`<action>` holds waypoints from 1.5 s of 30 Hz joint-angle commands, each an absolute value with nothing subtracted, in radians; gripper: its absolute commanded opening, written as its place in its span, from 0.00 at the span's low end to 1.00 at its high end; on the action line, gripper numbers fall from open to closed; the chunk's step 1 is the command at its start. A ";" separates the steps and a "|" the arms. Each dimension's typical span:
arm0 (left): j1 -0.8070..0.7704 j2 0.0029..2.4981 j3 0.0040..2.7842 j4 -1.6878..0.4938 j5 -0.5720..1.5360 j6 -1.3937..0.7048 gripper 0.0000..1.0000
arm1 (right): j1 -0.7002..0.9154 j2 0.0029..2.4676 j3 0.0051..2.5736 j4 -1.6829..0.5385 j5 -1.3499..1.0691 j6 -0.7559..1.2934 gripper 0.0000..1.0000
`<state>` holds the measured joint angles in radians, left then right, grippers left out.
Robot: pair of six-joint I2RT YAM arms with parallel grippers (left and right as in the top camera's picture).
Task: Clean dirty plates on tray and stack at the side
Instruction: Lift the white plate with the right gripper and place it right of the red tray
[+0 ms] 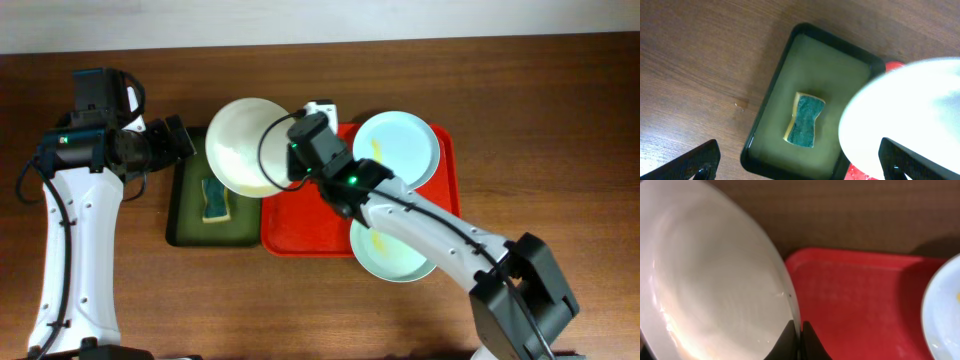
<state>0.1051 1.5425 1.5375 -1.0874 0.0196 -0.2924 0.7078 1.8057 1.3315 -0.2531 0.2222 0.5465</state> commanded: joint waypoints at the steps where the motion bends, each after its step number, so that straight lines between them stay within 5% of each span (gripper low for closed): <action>1: 0.106 1.541 1.546 -1.086 0.027 -0.302 1.00 | 0.778 1.862 1.348 -0.131 0.444 0.466 0.04; 4: 0.106 1.541 1.546 -1.086 0.027 -0.302 0.99 | 0.853 1.886 1.348 0.104 0.645 0.119 0.04; 10: 0.106 1.541 1.546 -1.086 0.027 -0.302 0.99 | 0.883 1.886 1.348 0.519 0.643 -0.531 0.04; 14: 0.106 1.541 1.546 -1.086 0.027 -0.302 0.99 | 0.884 1.886 1.348 0.686 0.630 -0.677 0.04; 20: 0.106 1.541 1.546 -1.086 0.027 -0.302 0.99 | 0.883 1.886 1.348 0.701 0.614 -0.672 0.04; 26: 0.106 1.541 1.546 -1.086 0.027 -0.302 0.99 | 0.883 1.886 1.348 0.648 0.615 -0.361 0.04; 30: 0.106 1.541 1.546 -1.086 0.027 -0.302 0.99 | 0.841 1.888 1.347 0.191 0.599 0.207 0.04; 32: 0.106 1.541 1.546 -1.087 0.027 -0.302 0.99 | 0.764 1.888 1.347 0.010 0.258 0.450 0.04; 37: 0.106 1.541 1.546 -1.086 0.027 -0.302 0.99 | 0.440 1.747 1.348 -0.169 -0.236 0.511 0.04; 45: 0.106 1.541 1.546 -1.086 0.027 -0.302 0.99 | -0.370 1.691 1.347 -0.736 -0.323 0.456 0.04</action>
